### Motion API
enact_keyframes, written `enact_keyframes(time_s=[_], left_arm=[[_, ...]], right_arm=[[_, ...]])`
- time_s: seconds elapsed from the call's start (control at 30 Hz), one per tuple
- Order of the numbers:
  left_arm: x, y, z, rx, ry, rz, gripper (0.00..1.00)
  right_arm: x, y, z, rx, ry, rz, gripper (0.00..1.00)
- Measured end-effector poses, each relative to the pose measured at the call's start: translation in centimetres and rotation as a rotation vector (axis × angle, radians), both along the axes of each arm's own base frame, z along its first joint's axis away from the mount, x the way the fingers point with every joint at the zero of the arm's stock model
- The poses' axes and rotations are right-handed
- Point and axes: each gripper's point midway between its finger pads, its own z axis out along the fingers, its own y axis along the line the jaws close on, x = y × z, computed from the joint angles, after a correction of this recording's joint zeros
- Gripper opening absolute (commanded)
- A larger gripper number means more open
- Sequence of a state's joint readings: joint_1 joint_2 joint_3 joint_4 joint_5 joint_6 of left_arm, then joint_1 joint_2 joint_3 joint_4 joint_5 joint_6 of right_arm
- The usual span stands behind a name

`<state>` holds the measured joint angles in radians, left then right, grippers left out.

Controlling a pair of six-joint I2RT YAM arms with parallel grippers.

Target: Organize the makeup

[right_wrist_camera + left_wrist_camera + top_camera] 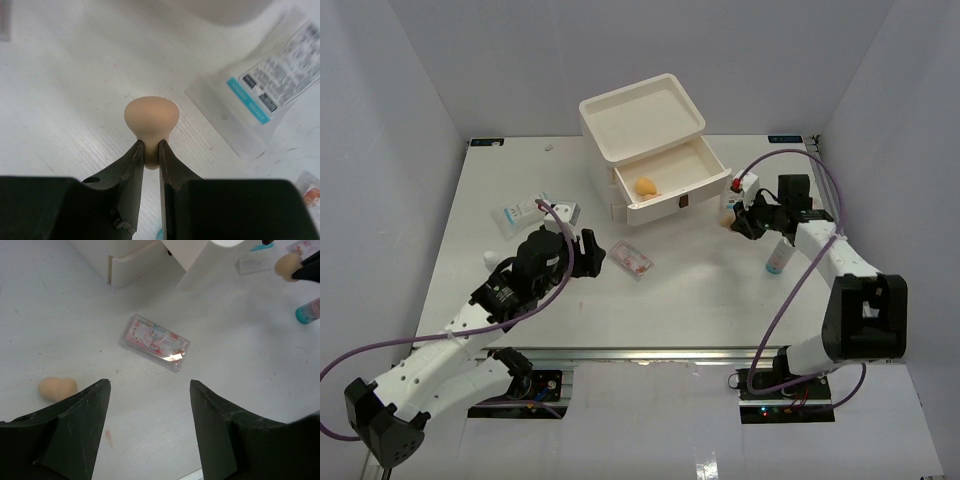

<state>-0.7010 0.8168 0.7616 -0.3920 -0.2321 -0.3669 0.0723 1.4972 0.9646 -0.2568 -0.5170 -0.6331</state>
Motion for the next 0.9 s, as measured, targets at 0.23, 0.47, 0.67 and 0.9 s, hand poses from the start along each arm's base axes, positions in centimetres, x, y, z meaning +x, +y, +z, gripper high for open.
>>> enact_keyframes(time_s=[0.23, 0.47, 0.67, 0.9], left_arm=[[0.1, 0.0, -1.3, 0.023, 0.044, 0.008, 0.75], [0.1, 0.7, -2.3, 0.04, 0.081, 0.058, 0.75], [0.2, 1.1, -4.5, 0.089, 0.154, 0.1, 0.75], [0.3, 2.0, -6.3, 0.131, 0.214, 0.145, 0.74]], right_arm=[[-5.2, 2.5, 7.8, 0.099, -0.151, 0.205, 0.2], [-7.1, 4.8, 15.4, 0.204, -0.25, 0.306, 0.2], [-2.3, 7.7, 22.0, 0.291, -0.326, 0.295, 0.24], [4.0, 10.9, 18.9, 0.302, -0.206, 0.211, 0.47]])
